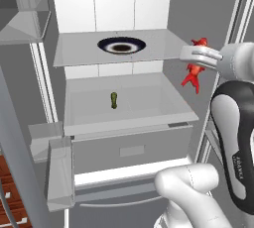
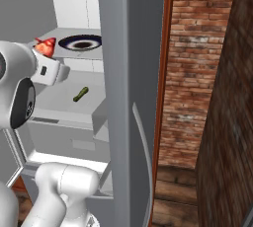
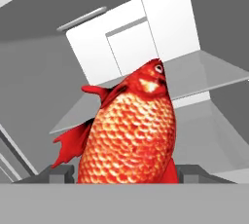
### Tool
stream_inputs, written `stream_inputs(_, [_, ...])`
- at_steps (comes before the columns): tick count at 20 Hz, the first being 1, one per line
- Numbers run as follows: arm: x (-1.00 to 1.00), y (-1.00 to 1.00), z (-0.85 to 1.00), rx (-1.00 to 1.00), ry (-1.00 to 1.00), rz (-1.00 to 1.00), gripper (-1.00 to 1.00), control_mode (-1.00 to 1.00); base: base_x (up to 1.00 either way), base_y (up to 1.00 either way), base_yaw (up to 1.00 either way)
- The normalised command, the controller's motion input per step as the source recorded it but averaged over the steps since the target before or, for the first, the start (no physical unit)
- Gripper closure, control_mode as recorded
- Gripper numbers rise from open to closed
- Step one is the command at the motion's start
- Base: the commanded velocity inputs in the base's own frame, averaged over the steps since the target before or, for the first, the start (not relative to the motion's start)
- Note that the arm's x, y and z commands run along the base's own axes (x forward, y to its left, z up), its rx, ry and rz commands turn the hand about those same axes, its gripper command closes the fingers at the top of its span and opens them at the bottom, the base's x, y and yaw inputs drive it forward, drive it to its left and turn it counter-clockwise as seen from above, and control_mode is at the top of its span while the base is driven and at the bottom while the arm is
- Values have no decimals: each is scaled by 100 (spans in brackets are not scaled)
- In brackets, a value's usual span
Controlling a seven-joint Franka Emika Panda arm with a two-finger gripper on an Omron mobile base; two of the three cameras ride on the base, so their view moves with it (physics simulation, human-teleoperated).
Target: Transport the fish from the fridge to the microwave and turn on the microwave.
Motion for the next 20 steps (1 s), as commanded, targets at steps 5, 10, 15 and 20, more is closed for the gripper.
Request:
stream_inputs(5, [-24, -21, 12, 0, 0, -4, 100, -100, 0, 0, 0])
stream_inputs(10, [-17, -21, 13, 0, 4, -5, 100, -100, 0, 0, 0])
stream_inputs(15, [-10, -13, 13, -2, 10, -5, 100, -100, 0, 0, 0])
stream_inputs(20, [-3, -6, 3, -4, 9, -2, 100, -100, 0, 0, 0])
